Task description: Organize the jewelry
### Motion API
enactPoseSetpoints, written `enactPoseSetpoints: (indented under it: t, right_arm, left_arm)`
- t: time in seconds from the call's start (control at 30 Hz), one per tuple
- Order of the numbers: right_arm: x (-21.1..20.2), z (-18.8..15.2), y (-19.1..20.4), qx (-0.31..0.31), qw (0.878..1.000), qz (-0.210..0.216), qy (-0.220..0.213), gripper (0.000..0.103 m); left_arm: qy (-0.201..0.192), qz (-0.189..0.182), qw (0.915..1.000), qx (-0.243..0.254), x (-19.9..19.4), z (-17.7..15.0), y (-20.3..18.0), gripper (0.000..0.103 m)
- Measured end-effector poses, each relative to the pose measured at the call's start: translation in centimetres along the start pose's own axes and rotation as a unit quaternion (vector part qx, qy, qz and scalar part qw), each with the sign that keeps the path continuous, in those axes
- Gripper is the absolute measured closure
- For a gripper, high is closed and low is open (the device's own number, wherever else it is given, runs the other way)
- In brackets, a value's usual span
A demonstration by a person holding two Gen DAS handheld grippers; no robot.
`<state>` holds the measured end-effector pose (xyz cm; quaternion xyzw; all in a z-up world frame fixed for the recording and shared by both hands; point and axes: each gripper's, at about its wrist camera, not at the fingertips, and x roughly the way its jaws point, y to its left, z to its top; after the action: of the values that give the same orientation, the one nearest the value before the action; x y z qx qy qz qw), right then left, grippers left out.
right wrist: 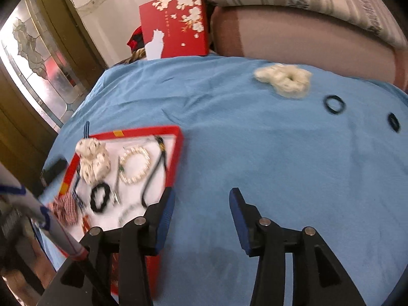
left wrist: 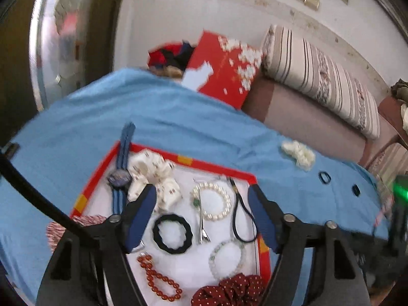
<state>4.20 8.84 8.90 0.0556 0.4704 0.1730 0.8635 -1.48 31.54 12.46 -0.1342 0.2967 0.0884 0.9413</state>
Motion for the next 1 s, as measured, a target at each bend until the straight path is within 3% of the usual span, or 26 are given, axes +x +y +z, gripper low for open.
enactPoseSetpoints:
  t: [0.27,0.43,0.53,0.73,0.87,1.0]
  right_arm:
    - [-3.6,-5.7,-3.5,-0.037,0.997,-0.064,-0.008,0.049]
    - [-6.1,-9.1,-4.7,-0.06,0.994,-0.087,-0.024,0.049]
    - [-7.2,-10.8,-4.7,-0.075,0.992,-0.097,-0.041,0.049]
    - [-8.8,-12.7,-4.3,-0.075,0.994,-0.055,-0.058,0.044]
    - [-9.6,-13.9,-3.6,-0.089,0.993,-0.044,-0.067,0.042]
    - [-10.4,-14.6,-3.9,-0.089,0.993,-0.033,-0.072,0.042]
  left_arm:
    - [-0.086,0.047,0.9947,0.032,-5.3,-0.4,-2.3,0.015]
    - [-0.143,0.088,0.9846,0.05,-10.3,-2.1,-4.1,0.0]
    - [-0.16,0.123,0.9782,0.049,-13.9,-4.5,-5.3,0.0]
    - [-0.157,0.133,0.9761,0.07,-17.9,-7.6,-7.8,0.0]
    - [-0.127,0.104,0.9851,0.052,-19.0,-8.7,-8.9,0.0]
    - [-0.078,0.105,0.9904,0.045,-18.4,-9.7,-9.9,0.0]
